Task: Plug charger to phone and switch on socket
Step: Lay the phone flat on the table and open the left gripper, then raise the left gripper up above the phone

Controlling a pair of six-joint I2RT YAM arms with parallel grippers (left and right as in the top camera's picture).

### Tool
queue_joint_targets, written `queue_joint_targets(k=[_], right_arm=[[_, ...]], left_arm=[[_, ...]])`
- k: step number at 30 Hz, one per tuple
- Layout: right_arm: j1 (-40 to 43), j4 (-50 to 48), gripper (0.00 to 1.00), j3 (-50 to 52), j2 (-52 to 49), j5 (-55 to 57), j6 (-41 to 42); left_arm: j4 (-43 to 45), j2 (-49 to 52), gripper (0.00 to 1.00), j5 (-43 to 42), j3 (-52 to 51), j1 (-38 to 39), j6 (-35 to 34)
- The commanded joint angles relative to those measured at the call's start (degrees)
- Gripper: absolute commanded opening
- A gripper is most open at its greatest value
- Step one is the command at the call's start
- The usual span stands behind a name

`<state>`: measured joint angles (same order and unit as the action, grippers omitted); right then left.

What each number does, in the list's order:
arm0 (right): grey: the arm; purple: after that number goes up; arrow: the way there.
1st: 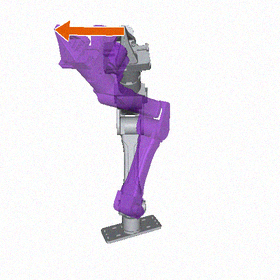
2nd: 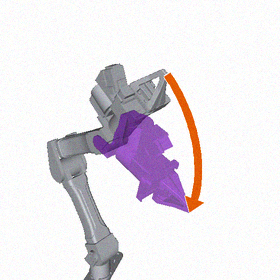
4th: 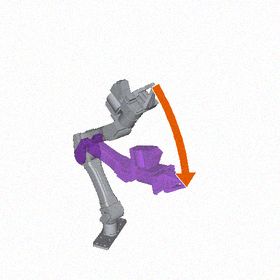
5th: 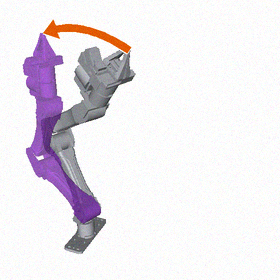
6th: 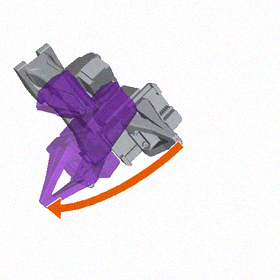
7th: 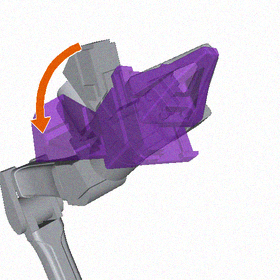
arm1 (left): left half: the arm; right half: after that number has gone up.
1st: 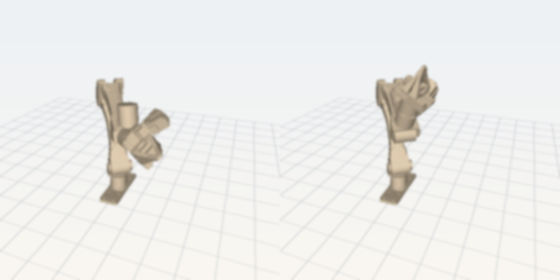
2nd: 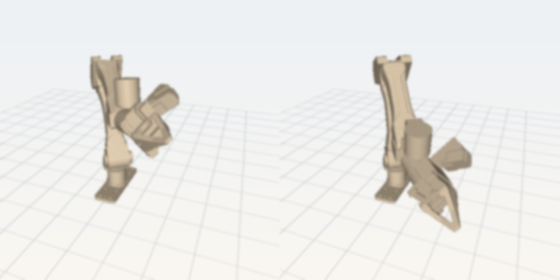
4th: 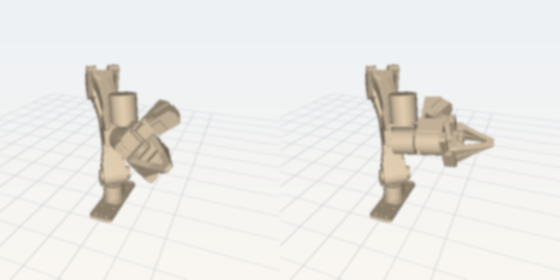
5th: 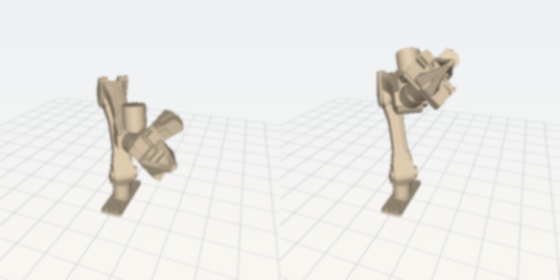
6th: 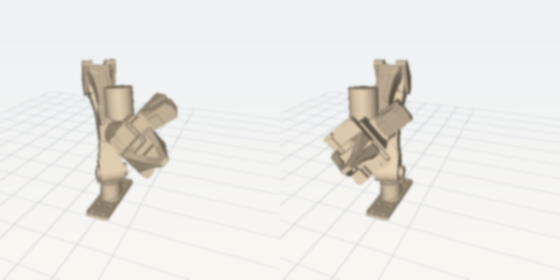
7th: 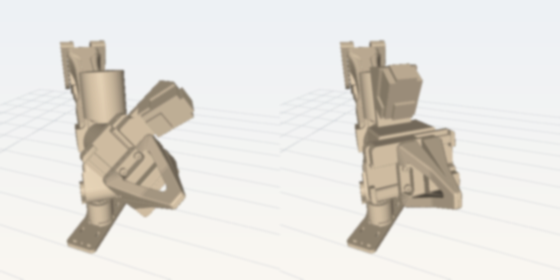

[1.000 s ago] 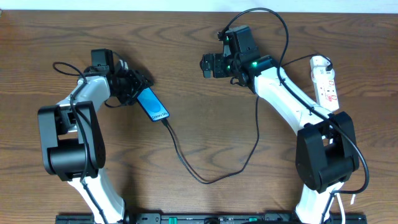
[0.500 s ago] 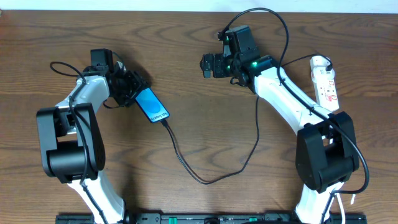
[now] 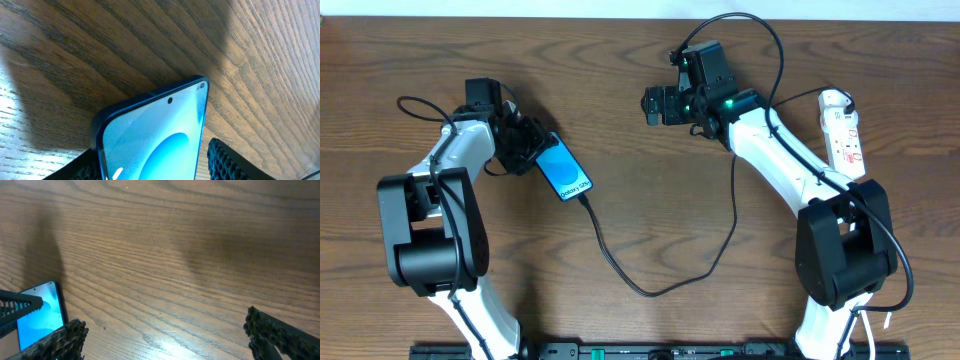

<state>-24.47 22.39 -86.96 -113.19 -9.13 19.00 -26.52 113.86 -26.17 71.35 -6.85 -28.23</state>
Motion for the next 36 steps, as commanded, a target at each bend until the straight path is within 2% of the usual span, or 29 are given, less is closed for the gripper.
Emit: queue_joint_targets(k=[1, 16, 19, 23, 36], right_arm=[[-0.4, -0.2, 0.99, -0.4, 1.5, 0.6, -0.7], [-0.4, -0.1, 0.99, -0.4, 1.5, 0.6, -0.7], [-0.4, -0.1, 0.99, -0.3, 1.5, 0.7, -0.7], [-0.4, -0.1, 0.99, -0.4, 1.5, 0.6, -0.7], [-0.4, -0.1, 0.99, -0.3, 1.5, 0.6, -0.7]], left_arm=[[-1.6, 2.4, 0.62, 6.3, -1.7, -0.3, 1.9], [-2.4, 1.5, 0.62, 6.4, -1.7, -0.3, 4.0], [-3.8, -0.3, 0.63, 9.9, -1.7, 0.1, 5.4], [-5.7, -4.5, 0.67, 15.6, -1.7, 1.2, 7.9], [-6.8, -26.1, 0.67, 15.8, -1.7, 7.5, 21.7]])
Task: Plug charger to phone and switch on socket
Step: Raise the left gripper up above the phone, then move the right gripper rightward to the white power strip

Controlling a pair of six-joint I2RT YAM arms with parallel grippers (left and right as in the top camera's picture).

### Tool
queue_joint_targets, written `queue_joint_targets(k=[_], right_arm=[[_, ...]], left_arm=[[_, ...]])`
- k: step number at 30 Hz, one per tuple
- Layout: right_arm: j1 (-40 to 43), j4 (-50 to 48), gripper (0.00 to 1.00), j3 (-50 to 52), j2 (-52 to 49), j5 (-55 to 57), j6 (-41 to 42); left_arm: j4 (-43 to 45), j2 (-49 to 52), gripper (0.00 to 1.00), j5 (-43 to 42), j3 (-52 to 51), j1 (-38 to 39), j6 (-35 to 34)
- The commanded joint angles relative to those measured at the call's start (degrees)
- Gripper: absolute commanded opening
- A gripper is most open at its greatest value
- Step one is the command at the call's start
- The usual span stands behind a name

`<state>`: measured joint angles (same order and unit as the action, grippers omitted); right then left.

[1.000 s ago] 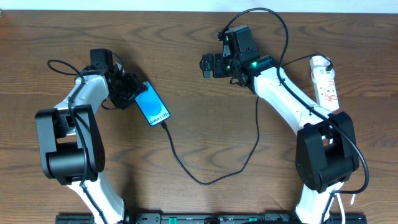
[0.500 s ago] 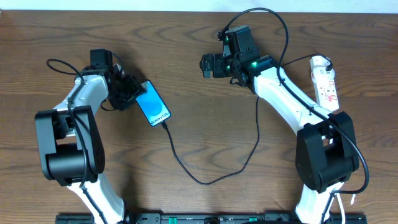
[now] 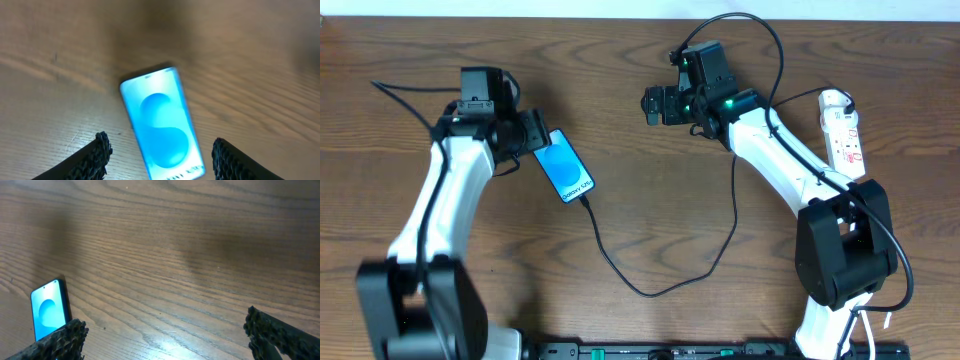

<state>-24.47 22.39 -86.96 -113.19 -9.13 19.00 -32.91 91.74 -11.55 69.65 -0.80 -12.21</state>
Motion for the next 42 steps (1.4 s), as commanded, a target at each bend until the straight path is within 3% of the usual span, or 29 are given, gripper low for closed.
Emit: queue_joint_targets(k=[1, 5, 7, 9, 31, 42], right_arm=[[-0.4, -0.1, 0.99, -0.3, 1.5, 0.6, -0.7], [-0.4, 0.3, 0.99, -0.3, 1.5, 0.7, -0.7], [-0.4, 0.6, 0.99, -0.3, 1.5, 0.6, -0.7], [-0.4, 1.0, 0.99, -0.3, 1.5, 0.6, -0.7], [0.3, 4.1, 0.99, -0.4, 2.4, 0.1, -0.7], [4.0, 8.0, 0.99, -0.5, 8.5, -4.3, -4.3]], left_arm=[[-0.4, -5.7, 0.67, 1.2, 0.0, 2.0, 6.6], [-0.5, -11.6, 0.68, 1.1, 0.0, 3.4, 7.9], [-0.5, -13.9, 0.83, 1.1, 0.0, 3.4, 7.9], [-0.5, -15.2, 0.89, 1.1, 0.0, 3.4, 7.9], [-0.5, -15.6, 0.9, 1.1, 0.0, 3.4, 7.9], [-0.5, -15.6, 0.91, 1.1, 0.0, 3.4, 7.9]])
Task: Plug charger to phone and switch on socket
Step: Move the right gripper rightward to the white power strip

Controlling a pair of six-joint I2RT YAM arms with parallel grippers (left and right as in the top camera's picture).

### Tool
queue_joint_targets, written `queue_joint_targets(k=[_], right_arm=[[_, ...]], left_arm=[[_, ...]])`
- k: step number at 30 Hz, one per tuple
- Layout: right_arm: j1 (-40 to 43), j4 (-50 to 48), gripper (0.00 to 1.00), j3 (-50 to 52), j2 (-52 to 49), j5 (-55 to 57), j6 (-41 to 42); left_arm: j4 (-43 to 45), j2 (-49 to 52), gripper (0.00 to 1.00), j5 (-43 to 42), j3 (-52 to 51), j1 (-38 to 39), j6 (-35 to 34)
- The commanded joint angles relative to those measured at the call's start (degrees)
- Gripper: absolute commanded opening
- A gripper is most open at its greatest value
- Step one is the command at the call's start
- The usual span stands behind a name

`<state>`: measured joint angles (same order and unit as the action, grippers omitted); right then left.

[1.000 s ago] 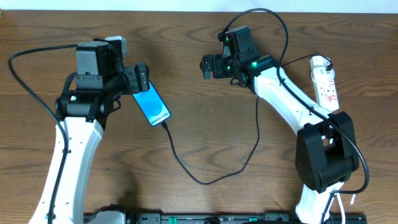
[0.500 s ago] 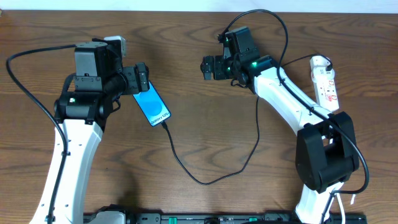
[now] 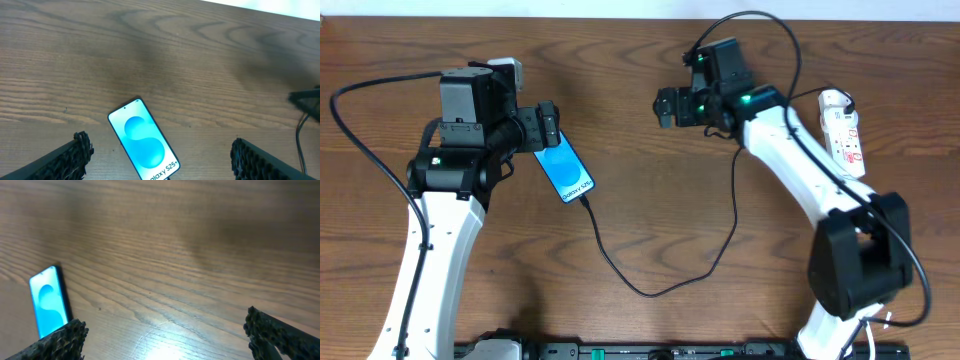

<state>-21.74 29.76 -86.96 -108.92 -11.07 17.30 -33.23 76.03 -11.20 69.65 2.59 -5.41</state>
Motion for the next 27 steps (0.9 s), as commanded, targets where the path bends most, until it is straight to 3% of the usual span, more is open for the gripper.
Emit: queue_joint_targets(k=[1, 13, 27], right_arm=[[1.8, 0.9, 0.99, -0.5, 5.2, -2.8, -3.0], [13.0, 6.6, 0.99, -0.5, 17.6, -2.3, -7.0], [33.6, 17.2, 0.99, -0.4, 17.5, -2.3, -12.1]], left_arm=[[-0.2, 0.1, 0.91, 0.8, 0.0, 0.0, 1.1], [-0.2, 0.0, 0.91, 0.8, 0.0, 0.0, 1.1], [-0.2, 0.1, 0.91, 0.8, 0.0, 0.0, 1.1]])
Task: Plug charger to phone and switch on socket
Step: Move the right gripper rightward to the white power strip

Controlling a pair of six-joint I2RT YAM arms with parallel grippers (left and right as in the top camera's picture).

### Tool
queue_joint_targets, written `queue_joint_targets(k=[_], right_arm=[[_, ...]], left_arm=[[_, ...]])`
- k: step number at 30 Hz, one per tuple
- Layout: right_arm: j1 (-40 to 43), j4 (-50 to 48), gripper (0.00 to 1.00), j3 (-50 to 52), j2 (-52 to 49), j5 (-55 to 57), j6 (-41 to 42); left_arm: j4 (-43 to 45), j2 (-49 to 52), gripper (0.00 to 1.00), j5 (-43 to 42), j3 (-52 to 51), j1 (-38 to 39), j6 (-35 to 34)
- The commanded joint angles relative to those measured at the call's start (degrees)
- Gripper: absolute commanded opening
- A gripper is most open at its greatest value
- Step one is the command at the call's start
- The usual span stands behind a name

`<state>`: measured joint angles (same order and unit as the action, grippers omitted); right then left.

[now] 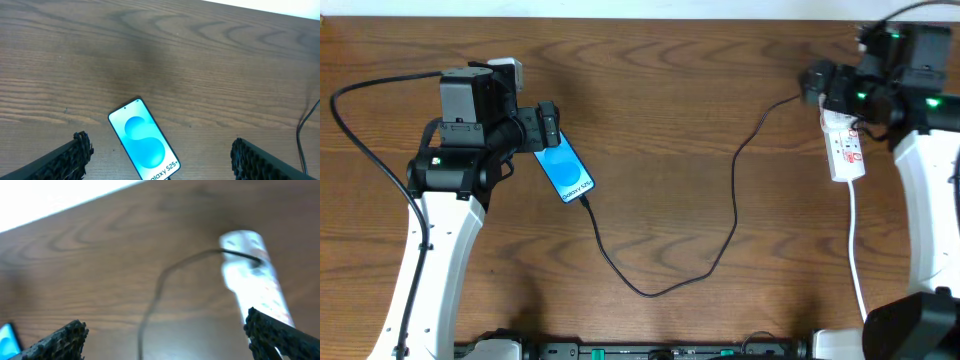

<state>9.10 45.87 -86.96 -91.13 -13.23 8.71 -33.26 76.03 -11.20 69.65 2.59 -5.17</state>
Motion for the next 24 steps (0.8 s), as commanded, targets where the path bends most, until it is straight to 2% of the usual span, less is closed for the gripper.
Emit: queue_joint_targets(k=[1, 8, 24], right_arm=[[4.1, 1.8, 0.99, -0.4, -0.3, -0.2, -4.6], [11.5, 3.5, 0.99, -0.2, -1.6, -0.2, -6.7], [12.9, 2.7, 0.99, -0.2, -14.2, -0.9, -10.1]], left_arm=[[-0.2, 0.0, 0.91, 0.8, 0.0, 0.0, 0.9], [-0.2, 0.0, 0.91, 0.8, 0.0, 0.0, 0.9], [-0.2, 0.1, 0.91, 0.8, 0.0, 0.0, 0.9]])
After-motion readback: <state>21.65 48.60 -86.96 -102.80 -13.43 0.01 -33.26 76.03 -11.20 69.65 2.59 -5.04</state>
